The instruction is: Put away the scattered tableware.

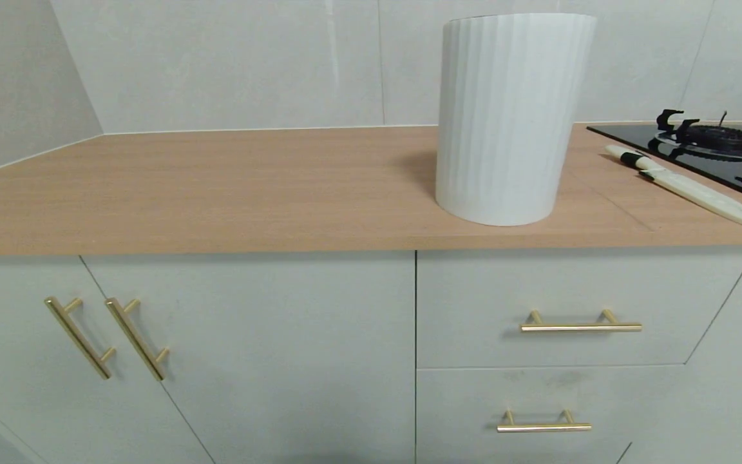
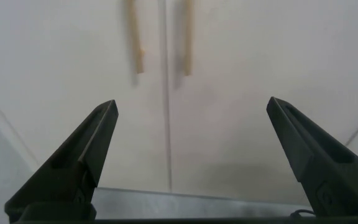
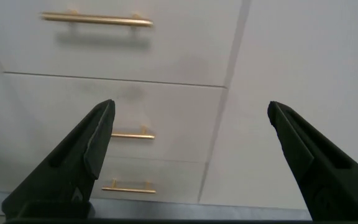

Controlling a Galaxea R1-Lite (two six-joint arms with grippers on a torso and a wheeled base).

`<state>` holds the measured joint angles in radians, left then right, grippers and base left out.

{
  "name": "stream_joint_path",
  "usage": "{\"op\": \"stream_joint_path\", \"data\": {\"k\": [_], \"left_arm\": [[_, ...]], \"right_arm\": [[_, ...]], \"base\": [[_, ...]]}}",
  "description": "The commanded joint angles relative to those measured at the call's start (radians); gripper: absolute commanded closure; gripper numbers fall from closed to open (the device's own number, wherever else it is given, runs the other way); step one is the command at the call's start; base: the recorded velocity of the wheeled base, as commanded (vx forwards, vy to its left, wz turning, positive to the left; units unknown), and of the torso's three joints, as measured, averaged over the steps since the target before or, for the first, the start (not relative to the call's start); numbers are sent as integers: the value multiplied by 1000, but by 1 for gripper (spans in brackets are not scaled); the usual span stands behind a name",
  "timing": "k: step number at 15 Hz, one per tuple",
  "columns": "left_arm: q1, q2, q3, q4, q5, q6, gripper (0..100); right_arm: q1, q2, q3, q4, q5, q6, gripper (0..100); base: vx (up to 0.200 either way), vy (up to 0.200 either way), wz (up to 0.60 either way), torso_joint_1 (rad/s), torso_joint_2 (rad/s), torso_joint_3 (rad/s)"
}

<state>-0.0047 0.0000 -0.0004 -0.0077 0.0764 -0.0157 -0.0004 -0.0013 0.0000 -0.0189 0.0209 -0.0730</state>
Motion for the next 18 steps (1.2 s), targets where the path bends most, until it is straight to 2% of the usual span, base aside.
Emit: {"op": "stream_joint_path", "data": {"k": [1, 3, 12, 18], "left_arm": [[-1, 0, 0, 2, 0, -1, 0], [-1, 0, 0, 0, 0, -1, 0], [-1, 0, 0, 2, 0, -3, 0], [-1, 0, 0, 0, 0, -1, 0]], "right_arm": [[-1, 1, 0, -1, 1, -1, 0], [0, 3, 0, -1, 1, 1, 0], [-1, 1, 0, -1, 1, -1, 0], [-1, 1, 0, -1, 1, -4, 0]], "base": [[0, -200, 0, 2, -2, 2], [0, -200, 0, 0, 0, 5], [0, 0, 0, 0, 0, 0], [0, 0, 0, 90, -299, -238]]}}
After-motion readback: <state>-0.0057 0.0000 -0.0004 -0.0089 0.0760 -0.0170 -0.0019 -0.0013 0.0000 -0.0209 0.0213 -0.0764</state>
